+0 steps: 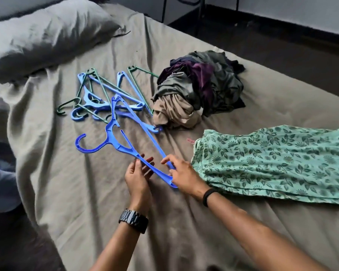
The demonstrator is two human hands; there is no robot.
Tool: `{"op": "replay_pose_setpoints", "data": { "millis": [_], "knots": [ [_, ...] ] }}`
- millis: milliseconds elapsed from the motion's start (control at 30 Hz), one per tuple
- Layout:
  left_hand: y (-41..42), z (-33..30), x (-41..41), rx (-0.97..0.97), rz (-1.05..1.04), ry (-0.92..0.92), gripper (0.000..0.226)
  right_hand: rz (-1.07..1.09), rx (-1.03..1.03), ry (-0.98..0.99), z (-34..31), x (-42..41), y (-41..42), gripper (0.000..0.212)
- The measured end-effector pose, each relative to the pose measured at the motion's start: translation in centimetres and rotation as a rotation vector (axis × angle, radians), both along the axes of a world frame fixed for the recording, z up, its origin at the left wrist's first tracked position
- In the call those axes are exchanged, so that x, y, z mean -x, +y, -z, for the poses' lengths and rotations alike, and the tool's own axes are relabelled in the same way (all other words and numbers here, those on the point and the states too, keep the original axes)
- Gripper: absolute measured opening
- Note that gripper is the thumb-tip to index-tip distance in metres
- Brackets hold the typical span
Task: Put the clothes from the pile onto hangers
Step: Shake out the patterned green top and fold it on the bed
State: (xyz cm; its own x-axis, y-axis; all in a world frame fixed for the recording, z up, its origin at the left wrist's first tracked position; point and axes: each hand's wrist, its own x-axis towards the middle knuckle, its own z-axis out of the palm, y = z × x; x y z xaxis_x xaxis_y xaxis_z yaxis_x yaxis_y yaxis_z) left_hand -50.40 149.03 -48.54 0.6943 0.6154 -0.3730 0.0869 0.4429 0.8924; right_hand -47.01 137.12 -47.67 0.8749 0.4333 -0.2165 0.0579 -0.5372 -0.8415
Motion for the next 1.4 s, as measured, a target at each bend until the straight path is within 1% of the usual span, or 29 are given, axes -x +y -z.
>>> {"op": "replay_pose_setpoints", "data": {
  "millis": [67,167,233,300,400,433,500,567,667,733,800,833,900,933,1000,1033,1100,1167,1233,1333,1367,1400],
  "knots": [
    [-1.5,-0.9,-0.6,0.013,0.099,-0.076,0.02,0.079,-0.047,0.012,-0.9,-0.3,-2.3,0.047],
    [-4.7,-2.5,-1.9,-0.008,0.26,-0.199,0.016,0.279,-0.184,0.049,-2.3,-0.7,-6.1,0.055],
    [-6.7,-3.6,-2.7,-0.053,0.373,-0.26,0.014,0.365,-0.233,0.065,-3.0,-0.6,-8.5,0.055],
    [-9.3,-5.0,-3.8,-0.106,0.503,-0.308,0.013,0.45,-0.26,0.067,-3.6,-0.5,-11.4,0.05],
    [-13.7,-6.7,-5.2,-0.232,0.746,-0.294,0.011,0.624,-0.302,0.113,-4.6,0.5,-15.6,0.031],
    [-14.9,-6.8,-5.7,-0.267,0.814,-0.273,0.012,0.659,-0.307,0.124,-4.7,0.9,-16.6,0.029],
    [-17.5,-7.0,-6.4,-0.335,0.934,-0.24,0.014,0.727,-0.312,0.16,-4.8,1.7,-18.5,0.035],
    [-20.7,-7.2,-6.6,-0.399,1.044,-0.253,0.016,0.767,-0.388,0.184,-4.6,3.1,-20.7,0.042],
    [-25.5,-7.0,-6.5,-0.485,1.198,-0.289,0.018,0.824,-0.489,0.115,-4.0,5.3,-24.2,0.045],
    [-28.8,-6.5,-6.2,-0.555,1.327,-0.318,0.021,0.912,-0.513,0.064,-3.5,6.5,-26.7,0.036],
    [-32.0,-6.0,-5.7,-0.624,1.427,-0.341,0.015,1.016,-0.511,0.034,-3.2,7.4,-29.5,0.024],
    [-33.3,-5.7,-5.5,-0.665,1.456,-0.355,0.012,1.066,-0.477,0.01,-2.9,7.8,-30.9,0.02],
    [-36.2,-5.0,-5.5,-0.742,1.507,-0.356,0.016,1.183,-0.401,-0.031,-2.1,8.7,-34.3,0.018],
    [-37.5,-4.6,-5.6,-0.776,1.529,-0.35,0.018,1.217,-0.292,-0.064,-1.8,9.1,-36.1,0.018],
    [-39.5,-3.9,-6.0,-0.839,1.568,-0.319,0.02,1.21,0.045,-0.149,-1.1,9.8,-39.1,0.019],
    [-40.6,-3.7,-6.3,-0.867,1.584,-0.302,0.021,1.198,0.121,-0.173,-0.9,10.2,-40.5,0.022],
    [-42.3,-3.5,-6.7,-0.948,1.59,-0.292,0.025,1.166,0.163,-0.214,-0.4,10.7,-42.1,0.032],
    [-43.7,-3.4,-7.4,-1.045,1.571,-0.316,0.033,1.14,0.261,-0.318,-0.4,11.1,-42.9,0.043],
    [-45.0,-3.0,-8.3,-1.14,1.575,-0.329,0.04,1.131,0.278,-0.411,-0.4,11.5,-43.5,0.059],
    [-46.0,-2.4,-9.1,-1.333,1.615,-0.324,0.033,1.122,0.35,-0.392,0.5,11.9,-44.3,0.093],
    [-46.1,-2.2,-9.1,-1.381,1.609,-0.332,0.028,1.123,0.36,-0.364,0.9,12.1,-44.4,0.098],
    [-46.1,-2.2,-9.0,-1.404,1.59,-0.348,0.023,1.135,0.337,-0.327,1.0,12.3,-44.3,0.098]
  ]
}}
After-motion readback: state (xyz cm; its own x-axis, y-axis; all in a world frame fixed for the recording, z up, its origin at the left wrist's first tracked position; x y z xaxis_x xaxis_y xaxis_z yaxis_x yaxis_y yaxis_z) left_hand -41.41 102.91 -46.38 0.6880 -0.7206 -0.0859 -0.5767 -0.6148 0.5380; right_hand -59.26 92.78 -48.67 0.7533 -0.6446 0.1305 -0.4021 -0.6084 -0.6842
